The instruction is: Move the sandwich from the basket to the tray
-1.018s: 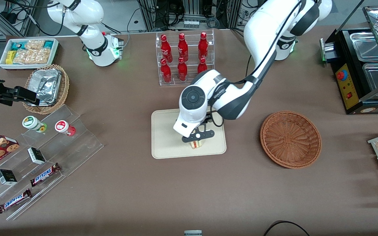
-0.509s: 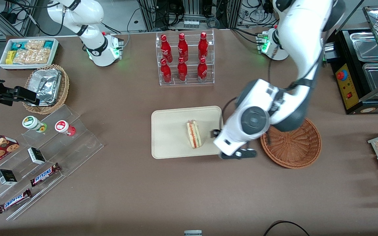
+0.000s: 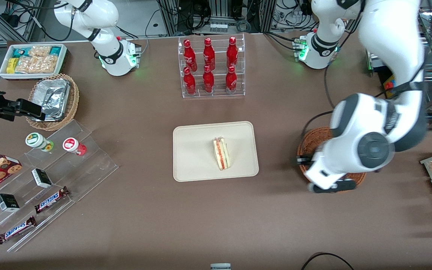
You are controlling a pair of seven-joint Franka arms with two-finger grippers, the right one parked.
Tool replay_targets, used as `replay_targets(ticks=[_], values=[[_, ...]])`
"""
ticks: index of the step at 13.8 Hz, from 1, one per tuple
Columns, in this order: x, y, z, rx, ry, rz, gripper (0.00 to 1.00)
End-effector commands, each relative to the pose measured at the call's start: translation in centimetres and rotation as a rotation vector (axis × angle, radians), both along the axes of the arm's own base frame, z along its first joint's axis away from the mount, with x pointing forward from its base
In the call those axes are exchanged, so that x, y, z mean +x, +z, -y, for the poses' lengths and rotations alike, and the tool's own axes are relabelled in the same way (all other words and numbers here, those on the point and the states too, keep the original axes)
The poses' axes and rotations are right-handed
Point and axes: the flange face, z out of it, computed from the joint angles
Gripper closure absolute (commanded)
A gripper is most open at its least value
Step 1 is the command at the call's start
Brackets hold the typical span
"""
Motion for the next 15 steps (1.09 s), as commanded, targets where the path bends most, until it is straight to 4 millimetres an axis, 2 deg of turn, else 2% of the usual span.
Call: replay_targets(ticks=[1,3,4,6,7,9,12,13,15], values=[[-1.6,0.9,-3.3,0.016,0.018,-0.015,0.0],[-3.4,1.5,-4.4,0.023,-0.022,-0.019,0.0],[-3.9,1.8,-6.3,0.026,-0.017,-0.021,0.0],[-5.3,3.8,-8.7,0.026,-0.041,-0.009,0.0],[-6.1,4.6,-10.5,0.024,-0.044,-0.004,0.0],[-7.5,6.2,-11.9,0.028,-0.054,0.001,0.0],[-9.7,8.7,-12.2,0.042,-0.054,-0.012,0.0],[-10.4,9.3,-13.0,0.047,-0.043,-0.018,0.0],[-11.6,10.3,-13.3,0.057,-0.035,-0.012,0.0]])
